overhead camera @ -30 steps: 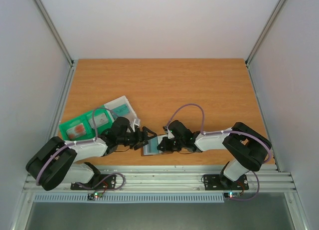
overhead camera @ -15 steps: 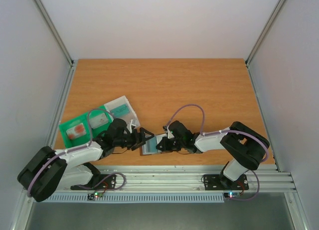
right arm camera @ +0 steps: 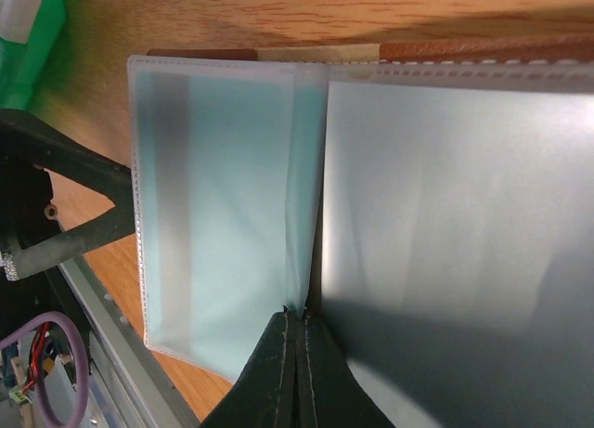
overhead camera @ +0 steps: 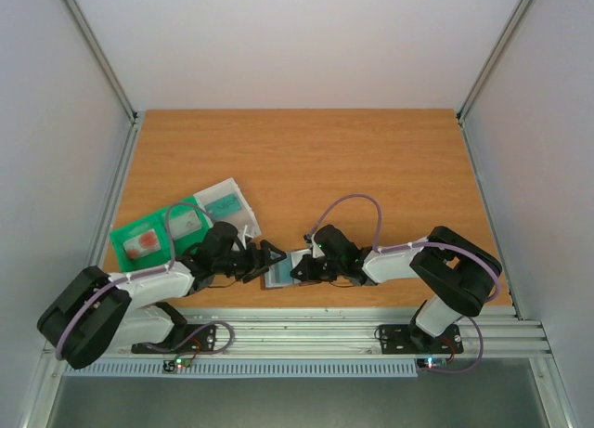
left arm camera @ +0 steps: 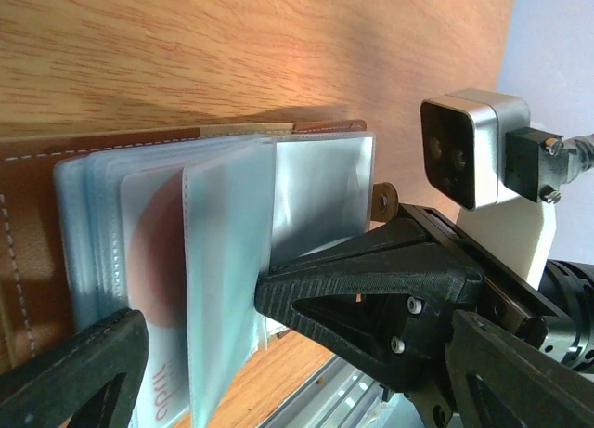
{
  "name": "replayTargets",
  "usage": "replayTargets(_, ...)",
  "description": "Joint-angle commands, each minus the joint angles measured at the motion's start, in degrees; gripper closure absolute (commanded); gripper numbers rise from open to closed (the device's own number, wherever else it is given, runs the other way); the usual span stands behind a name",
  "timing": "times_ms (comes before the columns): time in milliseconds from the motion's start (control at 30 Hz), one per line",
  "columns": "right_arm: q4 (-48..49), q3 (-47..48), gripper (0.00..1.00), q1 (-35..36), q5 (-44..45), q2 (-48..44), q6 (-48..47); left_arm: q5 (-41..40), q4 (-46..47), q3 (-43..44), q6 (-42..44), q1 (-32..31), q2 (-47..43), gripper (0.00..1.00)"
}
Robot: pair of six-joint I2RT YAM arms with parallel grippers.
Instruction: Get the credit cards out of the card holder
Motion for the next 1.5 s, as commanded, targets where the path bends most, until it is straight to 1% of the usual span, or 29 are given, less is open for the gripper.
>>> replayTargets(0,-6.89,-2.14,0.98,0.45,3.93,2.28,0.35,1.31,6.14,-0.3,-0.13,-0.26,2.17,0.12)
replayTargets(133,-6.81,-2.01,0.98,0.45,3.86,2.22,0.35,2.0,7.91,-0.46,-0.66,-0.28,3.28,0.12)
replayTargets(300,-6.65,-1.92,0.97,0.45,3.57,2.48,0.32,2.42,8.0,-0.37,-1.02,-0.29,2.51,0.12)
replayTargets(467,-6.51,-1.49,0.94,0.46,2.77,1.67,-0.03,3.55,10.04,-0.23,-2.44,-0.25,2.25,0.12)
replayTargets(633,-9.3,-0.12,0.87,0.46,3.32,-1.16,-0.44,5.69,17.37,-0.61,-6.31,-0.42,4.85,0.12)
replayTargets(733,-11.92,0.37,0.84,0.45,4.42,-3.52,-0.96,5.11,17.23,-0.19,-6.76,-1.23,5.12,0.12)
replayTargets(833,-15.13,1.07,0.76,0.45,5.09,-6.0,-1.49,5.0,16.98,0.86,-6.28,-1.97,6.03,0.12)
replayTargets(900,-15.97,0.9,0.73,0.45,5.53,-8.14,-1.37,5.26,18.19,1.31,-6.45,-2.36,7.37,0.12)
replayTargets(1067,-20.02,0.47,0.72,0.45,7.66,-12.97,-1.69,6.09,22.19,3.35,-7.78,-3.97,11.99,0.13)
replayTargets(1233,-23.25,0.3,0.7,0.45,9.47,-16.1,-2.5,6.81,25.3,5.72,-8.38,-5.67,16.48,0.15)
replayTargets(1367,-26.22,-0.42,0.74,0.45,11.81,-19.61,-2.84,6.61,29.42,5.94,-9.91,-6.21,18.82,0.17)
replayTargets(1467,-29.76,-0.59,0.74,0.47,13.65,-23.36,-3.4,6.36,29.82,6.48,-10.68,-6.64,19.38,0.17)
